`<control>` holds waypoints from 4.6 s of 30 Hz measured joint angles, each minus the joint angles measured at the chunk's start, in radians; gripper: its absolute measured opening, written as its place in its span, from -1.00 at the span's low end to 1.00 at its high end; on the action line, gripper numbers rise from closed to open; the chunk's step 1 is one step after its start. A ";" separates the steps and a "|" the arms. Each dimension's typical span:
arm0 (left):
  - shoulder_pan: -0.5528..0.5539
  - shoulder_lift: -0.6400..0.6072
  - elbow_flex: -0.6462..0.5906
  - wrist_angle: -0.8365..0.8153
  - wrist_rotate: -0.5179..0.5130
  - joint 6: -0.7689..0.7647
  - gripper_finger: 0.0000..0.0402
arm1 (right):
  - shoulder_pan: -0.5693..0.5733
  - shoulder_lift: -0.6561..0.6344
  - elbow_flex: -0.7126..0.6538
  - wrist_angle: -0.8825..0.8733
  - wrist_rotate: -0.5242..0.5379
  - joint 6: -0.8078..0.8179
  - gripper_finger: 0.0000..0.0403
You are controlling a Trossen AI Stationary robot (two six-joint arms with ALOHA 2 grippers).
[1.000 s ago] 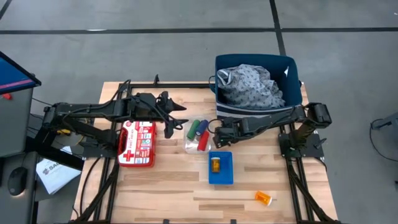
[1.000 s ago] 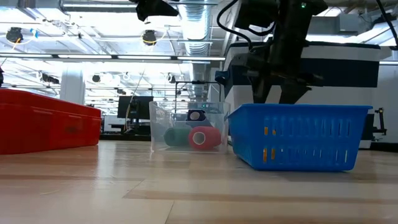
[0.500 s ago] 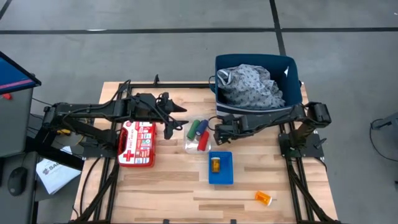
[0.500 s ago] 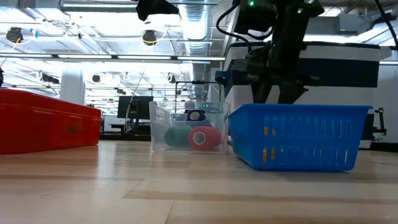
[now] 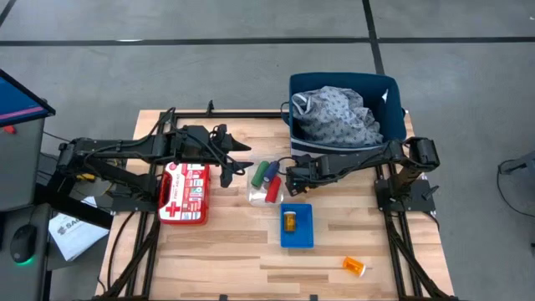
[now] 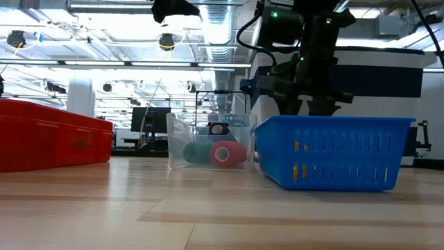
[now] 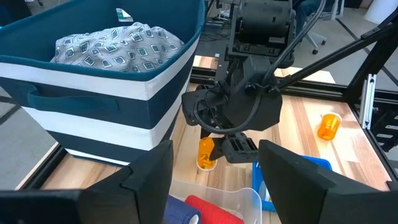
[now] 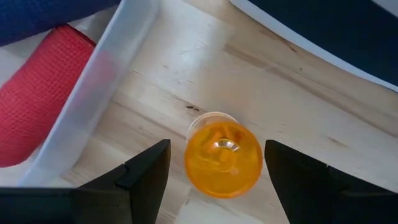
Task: Pick & Place Medicine items
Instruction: Put the top orange pill bottle into the blue bin, then put the orange pill bottle into the blue bin
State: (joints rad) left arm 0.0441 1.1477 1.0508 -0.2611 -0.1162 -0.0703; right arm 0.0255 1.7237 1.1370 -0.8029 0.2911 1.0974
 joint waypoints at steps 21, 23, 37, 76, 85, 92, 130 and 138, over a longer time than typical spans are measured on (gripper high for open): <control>-0.036 -0.001 0.000 0.000 -0.004 -0.025 0.08 | 0.005 -0.001 0.000 -0.004 -0.031 -0.009 -0.11; -0.043 -0.001 0.000 0.000 -0.004 -0.025 0.08 | 0.013 -0.002 0.000 -0.004 -0.036 -0.008 -0.10; -0.066 -0.001 0.000 0.000 -0.002 -0.025 0.08 | 0.074 -0.012 0.002 -0.075 -0.080 0.009 -0.12; -0.066 -0.002 0.000 -0.003 0.000 -0.021 0.08 | 0.323 0.020 0.350 -0.308 -0.065 0.186 -0.21; -0.066 -0.002 0.000 -0.009 0.035 -0.023 0.08 | 0.380 0.014 0.352 -0.379 -0.084 0.294 -0.21; -0.071 -0.002 0.000 -0.022 0.044 -0.021 0.08 | 0.542 0.014 0.352 -0.431 -0.151 0.513 -0.05; -0.077 -0.001 0.000 -0.010 0.043 -0.101 0.08 | 0.794 0.293 0.307 -0.387 -0.390 0.261 0.30; -0.077 -0.001 0.000 0.049 0.043 -0.171 0.08 | 0.800 0.293 0.228 -0.293 -0.390 0.293 0.29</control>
State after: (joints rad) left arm -0.0334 1.1465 1.0512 -0.2119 -0.0727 -0.2409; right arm 0.8253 2.0171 1.3649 -1.0957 -0.0994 1.3904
